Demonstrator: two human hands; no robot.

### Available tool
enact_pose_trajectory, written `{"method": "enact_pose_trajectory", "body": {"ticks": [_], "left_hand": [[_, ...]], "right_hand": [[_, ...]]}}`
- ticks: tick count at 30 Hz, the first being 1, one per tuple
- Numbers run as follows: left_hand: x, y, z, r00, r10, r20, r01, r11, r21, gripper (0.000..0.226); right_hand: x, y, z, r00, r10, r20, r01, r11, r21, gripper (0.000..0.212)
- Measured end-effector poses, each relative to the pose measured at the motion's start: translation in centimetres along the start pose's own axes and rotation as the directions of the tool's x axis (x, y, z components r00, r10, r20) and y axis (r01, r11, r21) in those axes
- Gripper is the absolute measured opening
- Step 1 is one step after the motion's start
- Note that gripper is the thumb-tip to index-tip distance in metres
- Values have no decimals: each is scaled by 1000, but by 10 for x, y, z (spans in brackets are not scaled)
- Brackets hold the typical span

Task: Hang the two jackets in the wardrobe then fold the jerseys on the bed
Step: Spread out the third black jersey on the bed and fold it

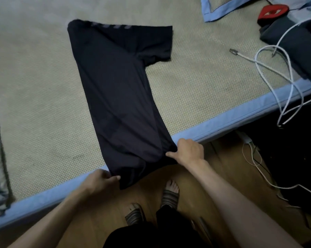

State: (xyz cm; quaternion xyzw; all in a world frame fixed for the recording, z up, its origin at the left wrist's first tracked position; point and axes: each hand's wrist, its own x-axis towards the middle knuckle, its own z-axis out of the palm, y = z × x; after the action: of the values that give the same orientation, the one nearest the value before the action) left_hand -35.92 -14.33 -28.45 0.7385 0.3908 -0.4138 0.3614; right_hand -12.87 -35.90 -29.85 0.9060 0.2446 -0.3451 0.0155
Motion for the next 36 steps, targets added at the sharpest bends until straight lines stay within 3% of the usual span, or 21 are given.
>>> {"method": "enact_pose_trajectory", "body": {"ticks": [2, 5, 7, 12, 14, 17, 18, 20, 21, 23, 26, 28, 31, 33, 36], "left_hand": [[-3, -3, 22, 995, -60, -75, 35, 952, -306, 36], [7, -3, 65, 992, -106, -66, 53, 836, -546, 15], [26, -6, 85, 981, -180, -71, 93, 759, -644, 14], [44, -8, 102, 984, -174, 29, 145, 702, -697, 54], [38, -7, 99, 978, -135, 158, 208, 684, -699, 48], [36, -6, 74, 957, -21, 290, 182, 821, -541, 44], [36, -2, 57, 953, 35, 301, 123, 864, -488, 39], [37, 13, 15, 945, 129, 299, -1, 919, -395, 21], [36, 23, -12, 938, 180, 296, -71, 936, -344, 11], [39, 47, -69, 932, 270, 240, -211, 946, -247, 8], [79, 91, -164, 903, 409, -134, -419, 906, -63, 16], [120, 132, -222, 801, 485, -350, -485, 869, 97, 37], [182, 195, -278, 699, 500, -511, -424, 865, 267, 49], [222, 226, -292, 663, 501, -557, -381, 865, 325, 56], [270, 247, -285, 620, 548, -562, -322, 831, 454, 61]], "right_hand": [[4, 1, 7, 998, -50, 34, 48, 998, 41, 28], [9, 9, 12, 990, -60, 124, 44, 991, 128, 22], [14, 15, 13, 979, -64, 194, 29, 984, 177, 27], [30, 24, 21, 911, -104, 399, -2, 967, 256, 23], [36, 20, 11, 876, -115, 468, 28, 982, 189, 25], [52, 5, -30, 826, -57, 561, 57, 998, 19, 39], [61, -2, -47, 830, -47, 556, 38, 999, 28, 46], [86, -22, -77, 893, -43, 448, -80, 964, 253, 53], [100, -34, -91, 932, -37, 360, -128, 897, 422, 51], [131, -58, -120, 979, 45, 200, -181, 651, 737, 39], [178, -82, -159, 973, 169, 158, -195, 232, 953, 41], [207, -88, -166, 962, 103, 253, -240, -125, 963, 55], [243, -103, -162, 952, 28, 306, -238, -563, 791, 72], [264, -115, -161, 961, 62, 270, -144, -721, 678, 68], [290, -130, -164, 974, 97, 207, -59, -771, 635, 46]]}}
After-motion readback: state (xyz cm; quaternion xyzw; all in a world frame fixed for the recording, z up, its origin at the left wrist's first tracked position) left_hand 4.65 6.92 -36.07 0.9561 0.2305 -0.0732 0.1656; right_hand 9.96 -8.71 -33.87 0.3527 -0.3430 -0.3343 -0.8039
